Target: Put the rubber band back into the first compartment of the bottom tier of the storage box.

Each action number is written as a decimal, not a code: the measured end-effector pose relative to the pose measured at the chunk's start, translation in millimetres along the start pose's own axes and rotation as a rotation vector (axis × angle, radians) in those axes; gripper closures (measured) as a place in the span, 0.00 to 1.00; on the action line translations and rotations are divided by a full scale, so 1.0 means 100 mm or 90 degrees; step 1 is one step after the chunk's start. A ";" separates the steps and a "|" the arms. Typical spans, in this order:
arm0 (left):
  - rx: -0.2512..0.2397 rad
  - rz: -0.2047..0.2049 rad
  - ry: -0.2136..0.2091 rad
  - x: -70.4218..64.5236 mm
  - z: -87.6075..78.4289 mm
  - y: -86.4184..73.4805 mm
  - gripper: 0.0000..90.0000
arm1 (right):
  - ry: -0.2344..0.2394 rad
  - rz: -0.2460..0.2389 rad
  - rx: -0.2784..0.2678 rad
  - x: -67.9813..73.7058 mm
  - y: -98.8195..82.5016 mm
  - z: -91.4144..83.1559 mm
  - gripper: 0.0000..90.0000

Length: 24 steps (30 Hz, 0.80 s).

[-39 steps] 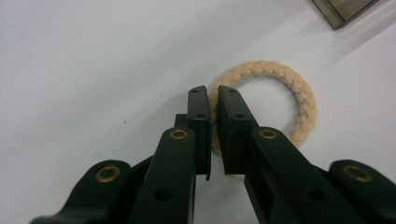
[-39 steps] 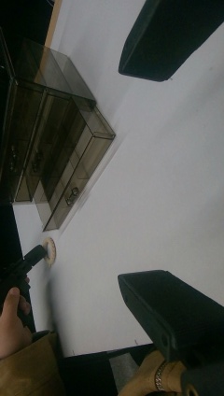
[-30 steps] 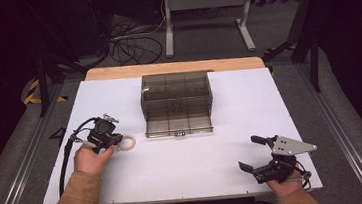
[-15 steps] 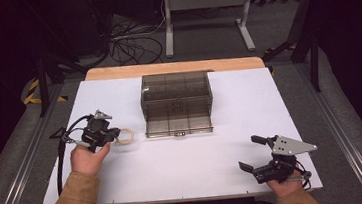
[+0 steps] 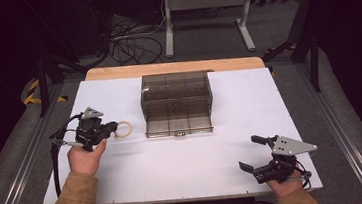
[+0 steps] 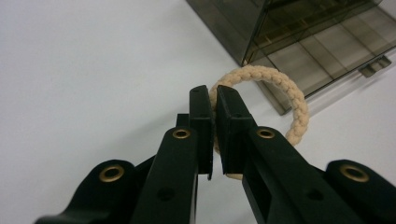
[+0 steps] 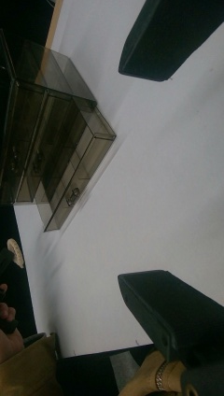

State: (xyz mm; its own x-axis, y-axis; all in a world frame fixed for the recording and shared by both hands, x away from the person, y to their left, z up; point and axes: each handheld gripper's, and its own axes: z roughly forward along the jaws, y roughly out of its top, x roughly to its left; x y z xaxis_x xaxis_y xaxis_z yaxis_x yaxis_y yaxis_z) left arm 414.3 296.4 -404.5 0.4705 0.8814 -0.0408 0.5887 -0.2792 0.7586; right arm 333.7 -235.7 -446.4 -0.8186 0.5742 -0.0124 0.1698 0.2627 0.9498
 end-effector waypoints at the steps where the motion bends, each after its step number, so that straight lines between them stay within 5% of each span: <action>1: -0.006 -0.002 -0.002 0.00 -0.01 0.00 0.95 | 0.000 0.000 0.000 0.00 0.00 0.00 0.03; 15: -0.095 -0.016 -0.002 -0.01 -0.16 0.00 0.95 | 0.000 -0.002 0.000 0.00 0.00 0.00 0.03; 24: -0.115 -0.016 0.002 -0.02 -0.19 0.00 0.95 | 0.000 -0.002 -0.001 0.00 0.00 0.00 0.03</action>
State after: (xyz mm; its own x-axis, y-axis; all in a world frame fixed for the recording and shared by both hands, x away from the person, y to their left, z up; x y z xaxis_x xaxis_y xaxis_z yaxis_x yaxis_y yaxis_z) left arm 401.2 301.9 -391.7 0.4552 0.8884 -0.0600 0.4726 -0.1839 0.8619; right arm 333.6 -235.6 -446.3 -0.8194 0.5731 -0.0161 0.1660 0.2641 0.9501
